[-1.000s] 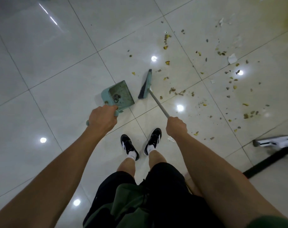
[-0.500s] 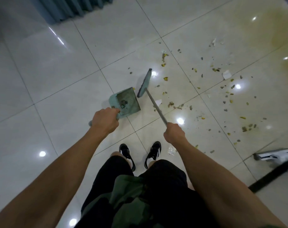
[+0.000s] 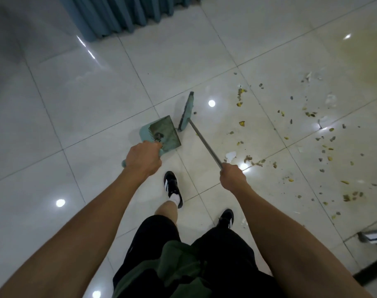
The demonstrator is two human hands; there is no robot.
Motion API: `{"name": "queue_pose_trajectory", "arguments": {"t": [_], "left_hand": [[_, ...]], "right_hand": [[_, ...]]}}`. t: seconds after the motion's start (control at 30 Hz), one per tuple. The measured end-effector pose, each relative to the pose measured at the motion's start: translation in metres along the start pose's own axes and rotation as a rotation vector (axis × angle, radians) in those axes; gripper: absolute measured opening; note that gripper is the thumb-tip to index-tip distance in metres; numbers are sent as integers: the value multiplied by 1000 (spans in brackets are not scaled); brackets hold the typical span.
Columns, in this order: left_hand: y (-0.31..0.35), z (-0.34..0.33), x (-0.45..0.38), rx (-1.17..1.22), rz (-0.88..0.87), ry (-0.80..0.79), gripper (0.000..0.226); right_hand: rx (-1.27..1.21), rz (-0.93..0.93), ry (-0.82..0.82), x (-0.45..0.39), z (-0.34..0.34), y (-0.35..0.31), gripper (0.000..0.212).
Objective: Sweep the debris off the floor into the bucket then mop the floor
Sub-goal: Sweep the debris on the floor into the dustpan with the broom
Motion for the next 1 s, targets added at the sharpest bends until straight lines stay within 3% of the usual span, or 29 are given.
{"name": "queue_pose_trajectory", "arguments": {"t": [0.13,0.3,0.77,1.0], "left_hand": [[-29,15,-32,-35,-63,-31,25],[-21,36,-60,-59,-164,-27,17],[70,16,-23,-166,-319,-33,33],[114,15,-8,-165,-338,-22,36]], "right_hand": [[-5,-58,-47,-25,0,-34,26],[48,-148,-59,-19,-2,-34,30],[-31,-418,-47,76,-21,96,27],[-180,-432,31,99,-18,125,25]]}}
Point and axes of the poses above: each hand's wrist, its own x-axis away from the middle knuckle, its own z-axis out of the back of the hand, y = z × x, the point moved 4 cm from there along -x, towards the middle knuckle, and after that the axes turned 2 degrees about -y, right-handed, at the moved point
